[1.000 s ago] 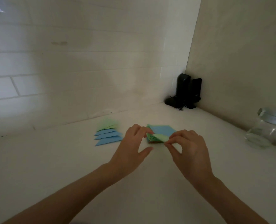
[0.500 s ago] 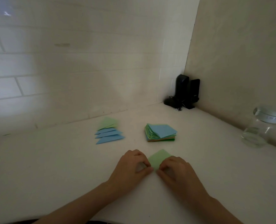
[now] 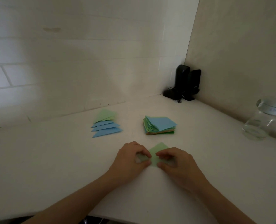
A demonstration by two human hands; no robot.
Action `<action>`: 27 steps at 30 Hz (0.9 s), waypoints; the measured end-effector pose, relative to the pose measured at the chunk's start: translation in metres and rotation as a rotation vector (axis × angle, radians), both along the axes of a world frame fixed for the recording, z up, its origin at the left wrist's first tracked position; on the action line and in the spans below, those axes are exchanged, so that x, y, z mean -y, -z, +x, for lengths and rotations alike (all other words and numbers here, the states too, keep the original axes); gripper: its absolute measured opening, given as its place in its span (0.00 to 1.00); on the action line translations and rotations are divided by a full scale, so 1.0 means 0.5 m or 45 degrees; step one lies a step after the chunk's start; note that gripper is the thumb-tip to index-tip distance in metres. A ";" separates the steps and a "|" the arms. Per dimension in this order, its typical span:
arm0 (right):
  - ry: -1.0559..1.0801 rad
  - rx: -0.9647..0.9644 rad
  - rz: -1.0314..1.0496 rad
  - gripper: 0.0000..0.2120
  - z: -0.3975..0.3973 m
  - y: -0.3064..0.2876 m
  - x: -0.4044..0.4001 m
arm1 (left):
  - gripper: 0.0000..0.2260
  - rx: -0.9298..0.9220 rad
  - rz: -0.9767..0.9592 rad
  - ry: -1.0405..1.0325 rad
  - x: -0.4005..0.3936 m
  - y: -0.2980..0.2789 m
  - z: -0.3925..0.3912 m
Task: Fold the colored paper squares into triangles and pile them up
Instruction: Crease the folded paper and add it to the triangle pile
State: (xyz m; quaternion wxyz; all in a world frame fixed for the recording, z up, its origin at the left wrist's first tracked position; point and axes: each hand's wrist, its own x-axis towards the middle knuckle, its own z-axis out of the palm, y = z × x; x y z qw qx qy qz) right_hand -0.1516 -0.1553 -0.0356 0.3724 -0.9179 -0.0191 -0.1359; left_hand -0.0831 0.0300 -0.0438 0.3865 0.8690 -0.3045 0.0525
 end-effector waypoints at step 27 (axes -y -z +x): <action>-0.122 -0.084 -0.248 0.06 -0.018 -0.034 0.035 | 0.06 0.308 0.107 0.237 0.003 -0.010 -0.024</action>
